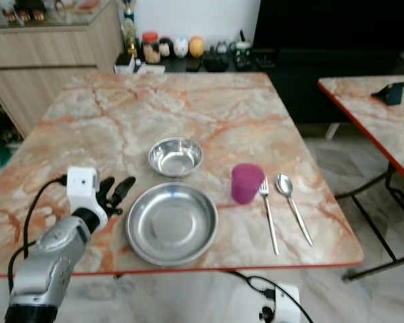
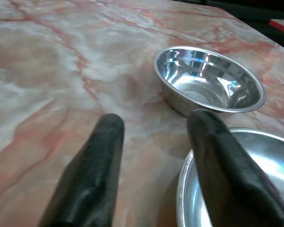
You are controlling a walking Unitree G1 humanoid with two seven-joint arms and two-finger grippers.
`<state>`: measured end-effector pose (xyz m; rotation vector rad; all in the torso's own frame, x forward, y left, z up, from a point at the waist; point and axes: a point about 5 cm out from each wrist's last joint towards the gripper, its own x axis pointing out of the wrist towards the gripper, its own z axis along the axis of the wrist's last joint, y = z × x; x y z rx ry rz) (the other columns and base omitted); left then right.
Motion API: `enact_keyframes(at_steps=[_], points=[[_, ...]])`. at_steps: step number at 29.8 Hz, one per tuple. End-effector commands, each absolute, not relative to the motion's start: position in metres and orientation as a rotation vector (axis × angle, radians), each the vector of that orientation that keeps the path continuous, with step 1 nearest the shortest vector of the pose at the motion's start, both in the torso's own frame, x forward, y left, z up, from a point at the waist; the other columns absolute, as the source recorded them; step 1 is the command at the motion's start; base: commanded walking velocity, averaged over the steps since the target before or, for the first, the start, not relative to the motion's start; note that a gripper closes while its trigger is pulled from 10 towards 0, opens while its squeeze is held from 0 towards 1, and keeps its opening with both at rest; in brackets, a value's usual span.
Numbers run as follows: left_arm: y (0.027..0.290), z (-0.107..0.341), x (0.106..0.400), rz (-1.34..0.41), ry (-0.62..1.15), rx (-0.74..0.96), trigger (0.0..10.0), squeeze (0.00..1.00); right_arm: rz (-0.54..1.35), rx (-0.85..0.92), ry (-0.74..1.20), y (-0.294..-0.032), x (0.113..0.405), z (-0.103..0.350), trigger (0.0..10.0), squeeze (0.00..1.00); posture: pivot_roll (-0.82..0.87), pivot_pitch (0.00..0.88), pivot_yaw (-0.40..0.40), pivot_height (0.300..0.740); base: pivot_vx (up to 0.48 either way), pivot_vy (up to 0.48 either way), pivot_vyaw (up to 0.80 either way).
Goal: Setting the table
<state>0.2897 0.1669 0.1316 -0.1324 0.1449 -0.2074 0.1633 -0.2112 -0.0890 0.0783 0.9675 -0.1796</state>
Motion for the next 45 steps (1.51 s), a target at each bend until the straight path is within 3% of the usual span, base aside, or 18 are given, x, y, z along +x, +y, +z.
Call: enact_keyframes(at_steps=[1,23,24,25,26,31,45], points=[[0.170,0.136,0.286,-0.209,0.179,-0.158,10.0,1.00,-0.174,0.075,0.976,-0.211,0.162,-0.090,10.0,0.00,0.15,0.000,-0.022,0.740,0.000,0.000,0.00],[0.176,0.123,0.291,-0.142,0.392,-0.092,10.0,1.00,-0.181,0.075,0.969,-0.212,0.166,-0.088,10.0,0.00,0.15,0.000,-0.024,0.740,0.000,0.000,0.00],[0.177,0.122,0.292,-0.137,0.395,-0.081,10.0,0.87,-0.181,0.075,0.969,-0.212,0.166,-0.088,10.0,0.00,0.15,0.000,-0.024,0.740,0.000,0.000,0.00],[0.177,0.121,0.292,-0.136,0.397,-0.075,10.0,0.04,-0.180,0.076,0.969,-0.212,0.166,-0.088,10.0,0.00,0.15,0.000,-0.024,0.740,0.000,0.000,0.00],[0.177,0.120,0.292,-0.140,0.398,-0.077,10.0,0.00,-0.180,0.076,0.969,-0.212,0.166,-0.088,10.0,0.00,0.15,0.000,-0.025,0.740,0.000,0.000,0.00],[0.173,0.114,0.293,-0.183,0.396,0.001,10.0,0.00,-0.179,0.076,0.968,-0.213,0.166,-0.088,10.0,0.00,0.15,0.000,-0.026,0.740,0.000,0.000,0.00],[0.171,0.113,0.299,-0.181,0.377,-0.009,10.0,0.00,-0.174,0.080,0.967,-0.213,0.167,-0.087,10.0,0.00,0.14,0.000,-0.025,0.740,0.000,0.000,0.00]])
